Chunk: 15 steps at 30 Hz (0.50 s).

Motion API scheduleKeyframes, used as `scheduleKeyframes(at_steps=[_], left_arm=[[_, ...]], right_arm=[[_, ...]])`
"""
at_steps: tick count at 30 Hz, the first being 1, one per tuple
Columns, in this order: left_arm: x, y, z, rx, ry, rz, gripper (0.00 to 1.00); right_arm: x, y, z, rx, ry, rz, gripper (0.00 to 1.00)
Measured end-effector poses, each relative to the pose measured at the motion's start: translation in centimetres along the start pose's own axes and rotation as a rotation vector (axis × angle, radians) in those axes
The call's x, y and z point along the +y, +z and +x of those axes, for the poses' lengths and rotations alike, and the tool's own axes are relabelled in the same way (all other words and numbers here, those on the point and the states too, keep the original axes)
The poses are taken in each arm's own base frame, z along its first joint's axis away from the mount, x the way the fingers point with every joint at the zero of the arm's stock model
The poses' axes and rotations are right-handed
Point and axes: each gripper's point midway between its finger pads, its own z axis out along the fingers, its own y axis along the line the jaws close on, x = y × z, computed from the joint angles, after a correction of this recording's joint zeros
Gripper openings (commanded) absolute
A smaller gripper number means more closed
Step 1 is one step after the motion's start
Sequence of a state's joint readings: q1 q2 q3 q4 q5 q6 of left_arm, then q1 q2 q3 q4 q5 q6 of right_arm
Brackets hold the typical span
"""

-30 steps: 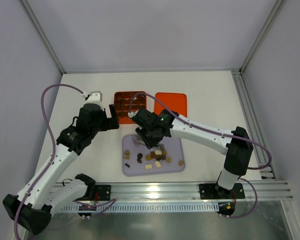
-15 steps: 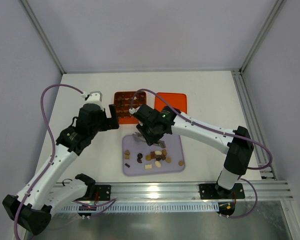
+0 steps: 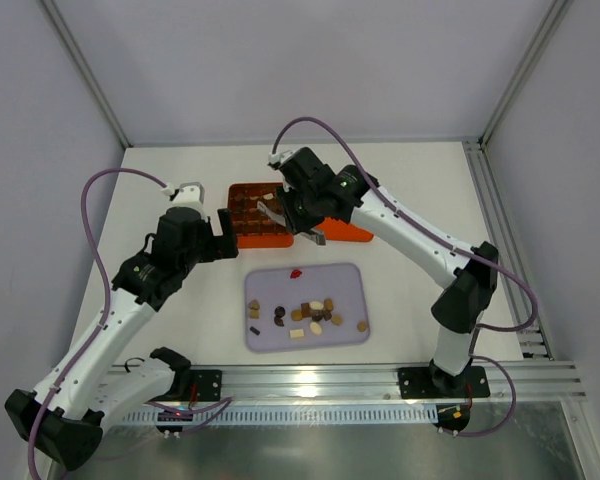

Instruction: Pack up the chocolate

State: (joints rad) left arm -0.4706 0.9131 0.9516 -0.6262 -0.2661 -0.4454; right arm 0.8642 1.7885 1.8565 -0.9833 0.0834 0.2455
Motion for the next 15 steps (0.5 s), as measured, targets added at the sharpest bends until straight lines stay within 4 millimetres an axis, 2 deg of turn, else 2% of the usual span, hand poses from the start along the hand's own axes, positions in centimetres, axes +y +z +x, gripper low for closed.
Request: scheduleKeyframes(at_steps=[3,7,11,15], left_arm=[[0.0,0.0,0.0,0.0,0.0,0.0,1.0],[0.0,0.0,0.0,0.0,0.0,0.0,1.0],[0.0,0.0,0.0,0.0,0.0,0.0,1.0],[0.0,0.0,0.0,0.0,0.0,0.0,1.0]], right_arm=[[-0.5,1.7,-2.0,-0.027,0.014,0.012,0.33],[-1.1,5.5,-3.7,-0.031,0.03,0.032,0.33],[-1.4,8.8,-4.2,-0.015,0.038,0.043,0.33],[-1.5,10.8,-4.2,-0.005,0.04,0.048,0.34]])
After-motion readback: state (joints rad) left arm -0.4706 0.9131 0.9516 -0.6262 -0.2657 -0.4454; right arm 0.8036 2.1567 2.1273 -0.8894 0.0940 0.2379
